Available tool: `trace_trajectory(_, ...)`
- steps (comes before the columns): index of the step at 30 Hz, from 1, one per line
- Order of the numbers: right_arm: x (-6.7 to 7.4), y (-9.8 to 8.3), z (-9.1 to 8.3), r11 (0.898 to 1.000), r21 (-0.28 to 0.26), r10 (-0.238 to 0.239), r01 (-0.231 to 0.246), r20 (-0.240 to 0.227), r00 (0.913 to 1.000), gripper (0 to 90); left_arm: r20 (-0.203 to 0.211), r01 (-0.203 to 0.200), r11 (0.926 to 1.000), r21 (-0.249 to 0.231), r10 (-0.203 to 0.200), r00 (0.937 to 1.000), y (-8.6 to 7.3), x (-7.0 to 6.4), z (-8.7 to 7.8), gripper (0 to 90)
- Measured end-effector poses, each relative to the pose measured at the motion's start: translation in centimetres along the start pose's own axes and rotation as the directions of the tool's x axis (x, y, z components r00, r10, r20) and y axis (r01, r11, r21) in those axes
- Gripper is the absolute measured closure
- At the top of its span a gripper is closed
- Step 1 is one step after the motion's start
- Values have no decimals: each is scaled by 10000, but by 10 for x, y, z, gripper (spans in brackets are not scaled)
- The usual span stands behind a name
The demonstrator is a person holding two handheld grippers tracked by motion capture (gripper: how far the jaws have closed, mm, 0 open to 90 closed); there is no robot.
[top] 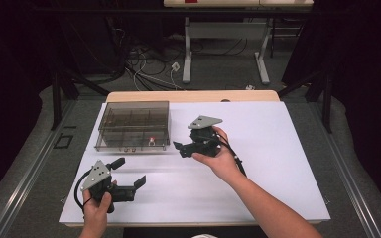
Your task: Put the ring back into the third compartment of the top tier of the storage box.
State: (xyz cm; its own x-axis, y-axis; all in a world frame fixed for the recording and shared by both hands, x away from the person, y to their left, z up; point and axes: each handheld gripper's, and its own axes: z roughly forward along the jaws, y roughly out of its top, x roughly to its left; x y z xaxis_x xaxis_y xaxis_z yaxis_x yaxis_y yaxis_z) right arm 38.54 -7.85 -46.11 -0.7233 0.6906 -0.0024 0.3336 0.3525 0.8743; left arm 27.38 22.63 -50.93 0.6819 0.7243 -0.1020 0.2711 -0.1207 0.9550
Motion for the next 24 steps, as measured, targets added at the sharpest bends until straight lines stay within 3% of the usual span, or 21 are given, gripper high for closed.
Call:
trace_trajectory(6,-7,-12,-18,9986,-297,433,-427,197,9989,142,-2,-18,10000,27,18,10000,0,0,0,6)
trace_trajectory(10,-12,-24,-30,9974,-257,673,-669,183,9976,87,-1,-21,10000,42,21,10000,0,0,0,5)
trace_trajectory(16,-20,-44,-44,9965,-41,836,-835,407,9957,8,-11,-7,10000,46,7,10000,0,-1,0,6)
trace_trajectory(24,-27,-69,-66,9956,-197,932,-921,645,9936,5,-26,4,10000,50,-4,10000,0,-1,1,6)
